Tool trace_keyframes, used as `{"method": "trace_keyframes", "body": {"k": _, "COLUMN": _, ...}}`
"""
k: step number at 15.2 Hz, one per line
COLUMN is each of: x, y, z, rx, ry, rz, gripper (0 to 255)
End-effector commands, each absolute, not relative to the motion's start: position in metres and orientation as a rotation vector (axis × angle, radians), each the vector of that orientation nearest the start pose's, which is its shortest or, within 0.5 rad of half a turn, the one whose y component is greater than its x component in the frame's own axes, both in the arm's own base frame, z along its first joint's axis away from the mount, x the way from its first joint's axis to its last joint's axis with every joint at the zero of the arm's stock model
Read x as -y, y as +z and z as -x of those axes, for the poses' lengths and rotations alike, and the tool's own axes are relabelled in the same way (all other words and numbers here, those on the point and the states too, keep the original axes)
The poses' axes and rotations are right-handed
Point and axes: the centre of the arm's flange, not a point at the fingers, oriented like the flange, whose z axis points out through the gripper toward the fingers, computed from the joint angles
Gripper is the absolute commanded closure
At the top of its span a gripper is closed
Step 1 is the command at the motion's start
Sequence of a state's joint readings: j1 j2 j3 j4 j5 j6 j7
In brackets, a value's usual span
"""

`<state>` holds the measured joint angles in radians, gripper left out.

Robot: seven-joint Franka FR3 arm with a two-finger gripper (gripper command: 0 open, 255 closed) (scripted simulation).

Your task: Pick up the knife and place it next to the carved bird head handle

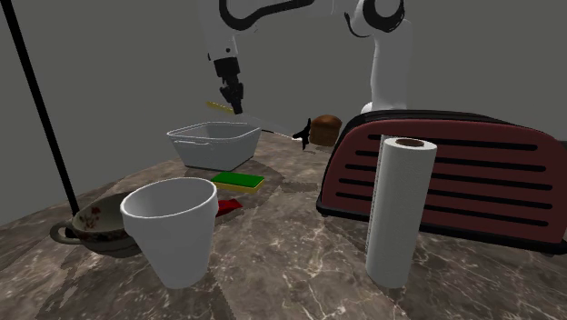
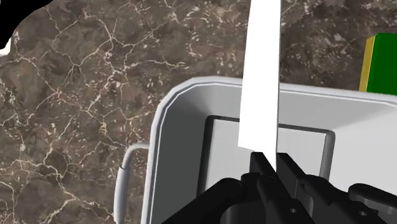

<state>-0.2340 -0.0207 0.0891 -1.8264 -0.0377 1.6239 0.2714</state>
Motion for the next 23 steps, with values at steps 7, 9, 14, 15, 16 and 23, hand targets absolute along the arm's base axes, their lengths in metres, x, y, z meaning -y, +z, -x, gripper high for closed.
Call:
{"method": "trace_keyframes", "body": {"k": 7, "x": 0.184, "y": 0.519, "z": -0.508, "rx": -0.647, "ry": 0.286, "rz": 3.113, "gripper": 255}}
{"method": "trace_keyframes", "body": {"k": 9, "x": 0.210, "y": 0.519, "z": -0.504, "rx": -0.647, "ry": 0.286, "rz": 3.113, "gripper": 255}}
{"method": "trace_keyframes", "body": {"k": 14, "x": 0.275, "y": 0.519, "z": -0.492, "rx": -0.647, "ry": 0.286, "rz": 3.113, "gripper": 255}}
{"method": "trace_keyframes", "body": {"k": 15, "x": 0.288, "y": 0.519, "z": -0.489, "rx": -0.647, "ry": 0.286, "rz": 3.113, "gripper": 255}}
{"method": "trace_keyframes", "body": {"k": 16, "x": 0.301, "y": 0.519, "z": -0.487, "rx": -0.647, "ry": 0.286, "rz": 3.113, "gripper": 255}}
{"method": "trace_keyframes", "body": {"k": 23, "x": 0.392, "y": 0.519, "z": -0.470, "rx": -0.647, "ry": 0.286, "rz": 3.113, "gripper": 255}}
